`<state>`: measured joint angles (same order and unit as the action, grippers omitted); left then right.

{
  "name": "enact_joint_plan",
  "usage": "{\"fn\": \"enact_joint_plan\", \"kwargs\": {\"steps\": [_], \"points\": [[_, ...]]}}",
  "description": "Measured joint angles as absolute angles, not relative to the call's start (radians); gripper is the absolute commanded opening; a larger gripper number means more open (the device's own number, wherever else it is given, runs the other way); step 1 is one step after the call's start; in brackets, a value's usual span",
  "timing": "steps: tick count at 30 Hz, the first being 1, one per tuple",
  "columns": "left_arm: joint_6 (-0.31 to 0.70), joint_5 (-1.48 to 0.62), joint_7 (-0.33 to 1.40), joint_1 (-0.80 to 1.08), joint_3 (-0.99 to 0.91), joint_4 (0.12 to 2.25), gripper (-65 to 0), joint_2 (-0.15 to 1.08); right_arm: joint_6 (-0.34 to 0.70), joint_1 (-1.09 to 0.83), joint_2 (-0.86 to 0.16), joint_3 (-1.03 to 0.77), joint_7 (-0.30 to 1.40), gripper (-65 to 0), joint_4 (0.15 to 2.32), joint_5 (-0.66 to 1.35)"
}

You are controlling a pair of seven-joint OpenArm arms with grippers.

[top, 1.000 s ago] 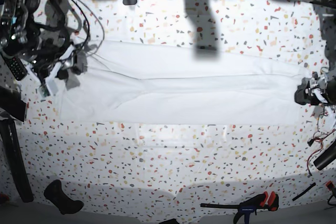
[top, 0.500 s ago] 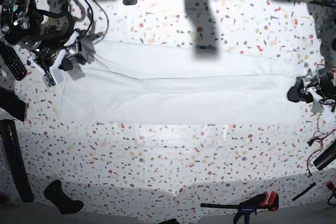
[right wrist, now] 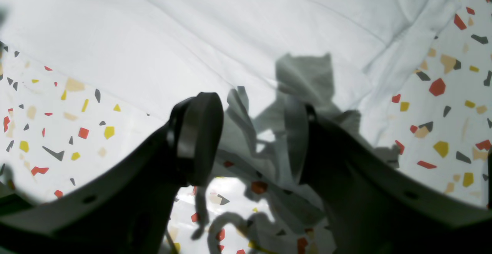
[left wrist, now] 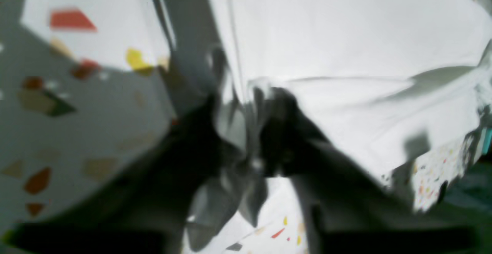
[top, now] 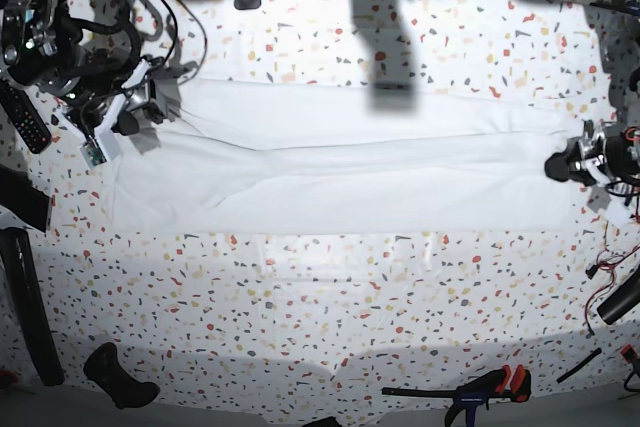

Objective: Fold the T-shirt properly
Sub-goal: 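Grasp the strip end near the left gripper with the left gripper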

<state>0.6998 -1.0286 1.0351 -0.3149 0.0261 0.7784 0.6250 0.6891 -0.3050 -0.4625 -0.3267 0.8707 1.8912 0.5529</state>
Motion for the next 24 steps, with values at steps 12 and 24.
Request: {"fn": "enact_joint_plan", "kwargs": {"steps": [12, 24], "points": [[0.67, -1.026, 1.074, -0.389, 0.034, 0.822, -65.0, 0.722, 0.69, -0.308, -0.463, -0.327, 0.855, -35.5, 1.92, 0.551], [0.669, -1.232, 1.35, -0.388, 0.033, 1.203, -65.0, 0.679, 0.69, -0.305, -0.462, -0.327, 0.839, -35.5, 2.037, 0.553]]}}
